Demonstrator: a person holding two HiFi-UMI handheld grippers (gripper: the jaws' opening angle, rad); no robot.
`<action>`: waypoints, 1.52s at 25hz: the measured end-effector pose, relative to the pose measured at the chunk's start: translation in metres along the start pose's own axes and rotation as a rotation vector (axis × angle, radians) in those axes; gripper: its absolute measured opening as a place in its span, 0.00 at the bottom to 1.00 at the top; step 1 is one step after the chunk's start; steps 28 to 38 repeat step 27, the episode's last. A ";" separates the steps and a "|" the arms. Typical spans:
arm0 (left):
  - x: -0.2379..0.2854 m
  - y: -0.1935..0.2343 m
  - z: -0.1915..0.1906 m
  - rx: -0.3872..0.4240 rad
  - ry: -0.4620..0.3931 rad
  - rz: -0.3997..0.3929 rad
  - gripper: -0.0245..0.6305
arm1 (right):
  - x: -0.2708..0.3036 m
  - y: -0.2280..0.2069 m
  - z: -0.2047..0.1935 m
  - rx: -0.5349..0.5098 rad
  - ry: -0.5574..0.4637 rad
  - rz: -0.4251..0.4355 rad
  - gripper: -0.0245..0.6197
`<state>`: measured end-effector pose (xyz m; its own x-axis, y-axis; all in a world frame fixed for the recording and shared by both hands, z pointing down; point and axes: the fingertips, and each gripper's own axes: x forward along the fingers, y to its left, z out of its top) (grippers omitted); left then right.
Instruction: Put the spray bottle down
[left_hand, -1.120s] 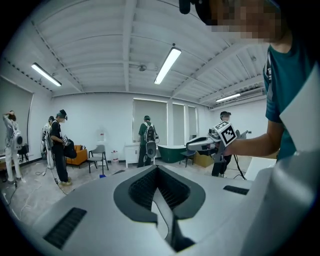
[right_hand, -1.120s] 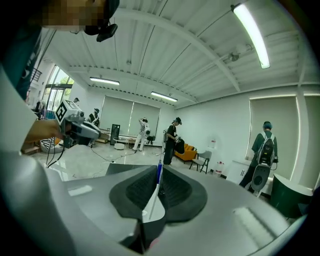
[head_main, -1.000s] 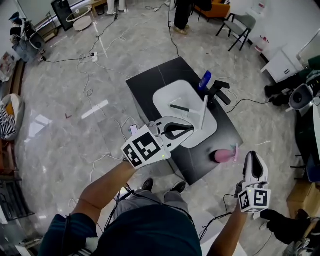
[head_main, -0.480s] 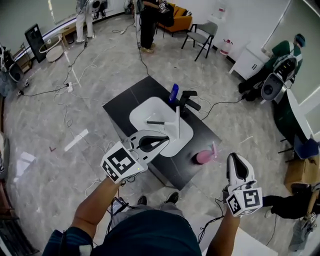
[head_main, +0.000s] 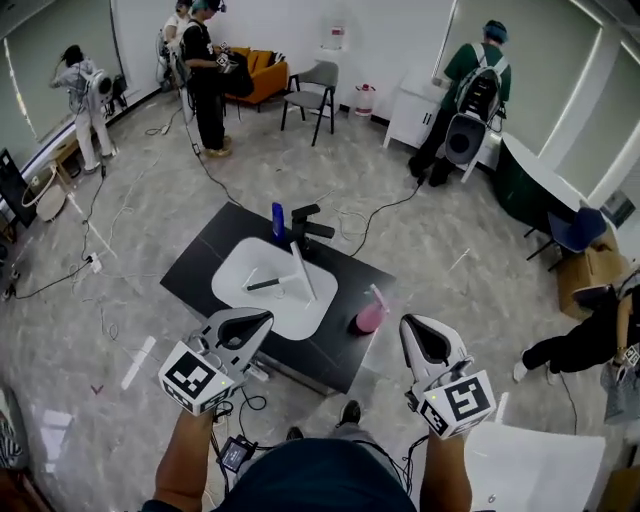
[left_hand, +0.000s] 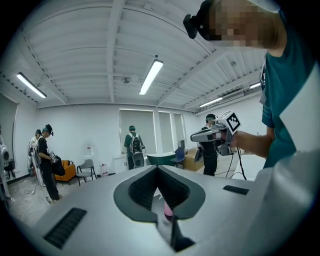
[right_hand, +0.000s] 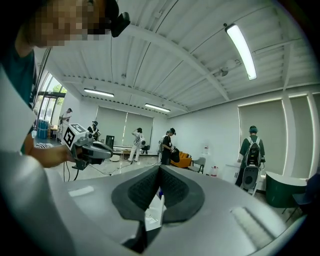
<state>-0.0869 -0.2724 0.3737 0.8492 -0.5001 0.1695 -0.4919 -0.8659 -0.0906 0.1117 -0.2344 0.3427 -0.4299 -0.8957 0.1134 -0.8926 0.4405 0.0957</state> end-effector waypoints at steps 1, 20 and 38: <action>-0.001 -0.002 -0.001 -0.003 0.001 -0.003 0.04 | -0.004 0.001 -0.001 0.001 0.004 -0.004 0.06; 0.003 -0.025 -0.017 -0.031 0.019 -0.046 0.04 | -0.035 0.001 -0.022 0.032 0.068 -0.062 0.05; 0.006 -0.020 -0.018 -0.027 0.029 -0.048 0.04 | -0.028 -0.002 -0.028 0.035 0.079 -0.062 0.05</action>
